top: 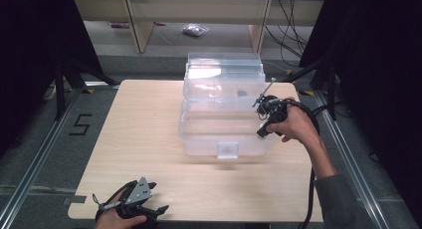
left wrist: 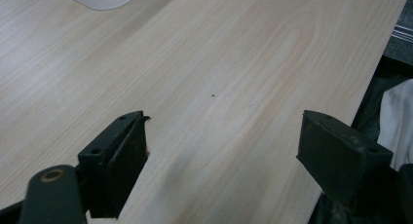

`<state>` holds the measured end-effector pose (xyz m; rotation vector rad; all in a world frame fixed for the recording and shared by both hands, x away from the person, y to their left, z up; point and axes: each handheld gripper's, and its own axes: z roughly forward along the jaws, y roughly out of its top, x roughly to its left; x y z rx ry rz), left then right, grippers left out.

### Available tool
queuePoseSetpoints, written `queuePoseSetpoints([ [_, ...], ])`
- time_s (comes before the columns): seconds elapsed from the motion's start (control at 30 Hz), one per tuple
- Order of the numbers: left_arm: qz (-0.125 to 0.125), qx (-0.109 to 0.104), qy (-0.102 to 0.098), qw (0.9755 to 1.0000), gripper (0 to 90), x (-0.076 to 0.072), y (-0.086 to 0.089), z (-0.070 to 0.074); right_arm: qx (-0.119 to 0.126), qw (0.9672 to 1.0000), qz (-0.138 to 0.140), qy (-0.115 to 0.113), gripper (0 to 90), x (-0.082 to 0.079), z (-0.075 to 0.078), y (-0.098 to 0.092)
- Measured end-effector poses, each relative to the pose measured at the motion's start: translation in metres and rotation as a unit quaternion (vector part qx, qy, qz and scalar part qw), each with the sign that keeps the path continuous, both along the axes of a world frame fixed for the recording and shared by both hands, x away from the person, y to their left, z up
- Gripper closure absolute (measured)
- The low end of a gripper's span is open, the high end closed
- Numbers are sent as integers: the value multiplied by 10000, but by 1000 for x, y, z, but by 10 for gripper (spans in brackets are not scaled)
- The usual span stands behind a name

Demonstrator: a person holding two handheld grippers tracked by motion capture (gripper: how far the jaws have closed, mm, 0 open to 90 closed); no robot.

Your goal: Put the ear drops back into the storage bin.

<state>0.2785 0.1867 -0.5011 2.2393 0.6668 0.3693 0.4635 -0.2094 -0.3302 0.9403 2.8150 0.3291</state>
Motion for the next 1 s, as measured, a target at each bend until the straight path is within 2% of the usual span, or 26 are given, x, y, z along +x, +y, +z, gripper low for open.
queuePoseSetpoints([
  [0.27, 9, -26, 13, 10000, 179, 0, 0, 0, -105, 9995, -269, 118, 601, 18, -10, -4],
  [0.4, -10, 12, 19, 10000, 179, 1, 0, 0, -132, 9995, -262, 152, 601, 26, -16, -5],
  [0.6, -22, 13, 23, 10000, 179, 1, 0, 0, -121, 9991, -368, 166, 601, 32, -23, -5],
  [0.8, -19, 17, 23, 10000, 178, 1, 0, 0, -206, 9983, -469, 264, 601, 40, -34, -5],
  [0.83, -15, 12, 16, 10000, 178, 0, 0, 0, -205, 9977, -561, 323, 601, 40, -35, -3],
  [0.93, -4, -12, -1, 10000, 178, 0, 0, 0, -206, 9984, -437, 287, 601, 44, -38, -3],
  [1.0, -4, -9, 3, 10000, 178, 0, 0, 0, -187, 9981, -479, 336, 601, 45, -41, -1],
])
